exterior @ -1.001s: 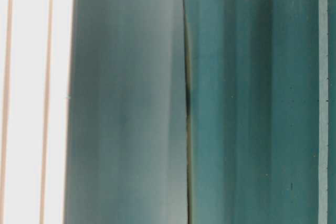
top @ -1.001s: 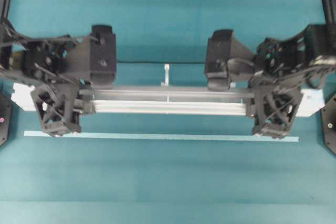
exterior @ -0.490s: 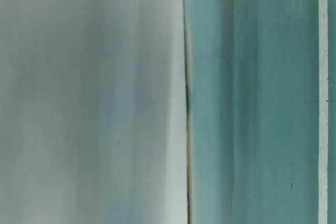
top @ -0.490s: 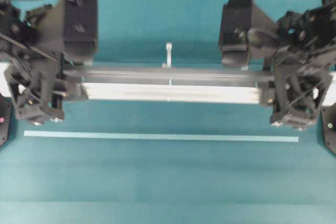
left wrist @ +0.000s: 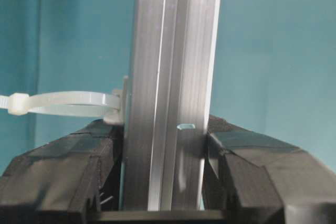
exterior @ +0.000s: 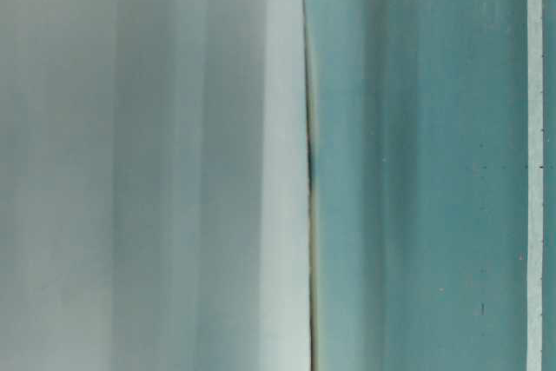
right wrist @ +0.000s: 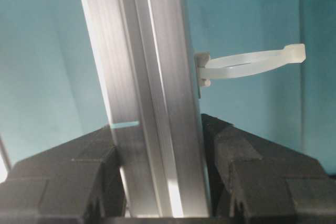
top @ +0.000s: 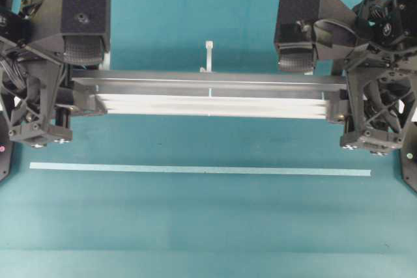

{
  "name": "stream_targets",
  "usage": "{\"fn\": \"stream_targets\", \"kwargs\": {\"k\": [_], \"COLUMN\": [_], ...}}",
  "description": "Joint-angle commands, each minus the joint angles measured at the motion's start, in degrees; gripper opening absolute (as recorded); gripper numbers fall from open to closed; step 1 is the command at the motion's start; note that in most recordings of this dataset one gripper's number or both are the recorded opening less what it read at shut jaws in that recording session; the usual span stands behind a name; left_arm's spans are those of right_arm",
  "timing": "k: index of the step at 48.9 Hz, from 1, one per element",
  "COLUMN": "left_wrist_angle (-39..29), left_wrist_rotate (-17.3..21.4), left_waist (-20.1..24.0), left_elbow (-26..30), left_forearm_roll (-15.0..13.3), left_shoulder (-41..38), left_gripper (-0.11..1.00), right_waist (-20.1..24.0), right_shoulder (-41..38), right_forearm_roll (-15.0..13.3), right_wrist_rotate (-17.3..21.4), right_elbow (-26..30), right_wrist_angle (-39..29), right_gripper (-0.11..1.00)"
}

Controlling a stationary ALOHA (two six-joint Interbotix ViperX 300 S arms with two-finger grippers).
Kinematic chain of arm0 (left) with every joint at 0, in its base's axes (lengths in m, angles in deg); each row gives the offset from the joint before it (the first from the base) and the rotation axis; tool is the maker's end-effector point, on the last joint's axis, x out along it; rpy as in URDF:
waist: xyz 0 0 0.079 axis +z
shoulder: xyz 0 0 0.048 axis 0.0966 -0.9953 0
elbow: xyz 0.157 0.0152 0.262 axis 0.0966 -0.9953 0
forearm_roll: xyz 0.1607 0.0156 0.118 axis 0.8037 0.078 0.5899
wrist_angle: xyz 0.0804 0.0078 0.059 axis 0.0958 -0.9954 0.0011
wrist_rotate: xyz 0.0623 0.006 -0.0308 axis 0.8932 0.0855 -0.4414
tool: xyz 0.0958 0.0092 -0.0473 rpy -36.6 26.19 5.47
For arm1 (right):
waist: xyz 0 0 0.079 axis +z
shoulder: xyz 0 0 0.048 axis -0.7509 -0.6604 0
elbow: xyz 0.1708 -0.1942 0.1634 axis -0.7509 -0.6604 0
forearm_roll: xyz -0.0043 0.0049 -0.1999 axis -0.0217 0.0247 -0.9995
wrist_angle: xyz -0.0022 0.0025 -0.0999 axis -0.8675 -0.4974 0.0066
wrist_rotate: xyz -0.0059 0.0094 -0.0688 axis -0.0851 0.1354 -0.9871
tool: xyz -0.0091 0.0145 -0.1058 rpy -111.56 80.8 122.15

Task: Lift the large metal rail with both hands.
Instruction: 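Lift the rail upward off the table with both grippers, then lower the held rail back down onto the table with both grippers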

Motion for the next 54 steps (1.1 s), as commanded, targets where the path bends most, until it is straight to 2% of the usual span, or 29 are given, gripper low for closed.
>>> {"fn": "stream_targets", "kwargs": {"k": [1, 36, 46, 54], "left_wrist_angle": [1.05, 1.05, 1.41, 5.27], "left_wrist_rotate": [0.53, 0.44, 0.18, 0.26], "left_waist": [0.00, -0.18, -0.26, -0.18], "left_elbow": [2.46, 2.55, 0.88, -4.31], "left_forearm_roll": [0.35, 0.35, 0.35, 0.35], "left_shoulder": [0.53, 0.44, -0.26, -0.26], "left_gripper": [0.37, 0.37, 0.37, 0.37], "right_waist": [-0.09, -0.09, -0.09, -0.18], "right_shoulder": [-0.09, 0.00, 0.09, 0.62], "right_forearm_roll": [-0.09, -2.46, -2.90, -2.90], "right_wrist_rotate": [1.41, 1.14, 0.70, 0.18], "right_elbow": [1.93, 1.14, -3.16, -10.90], "right_wrist_angle": [0.97, 0.97, 2.81, 7.47], "right_gripper": [0.40, 0.40, 0.40, 0.40]}}
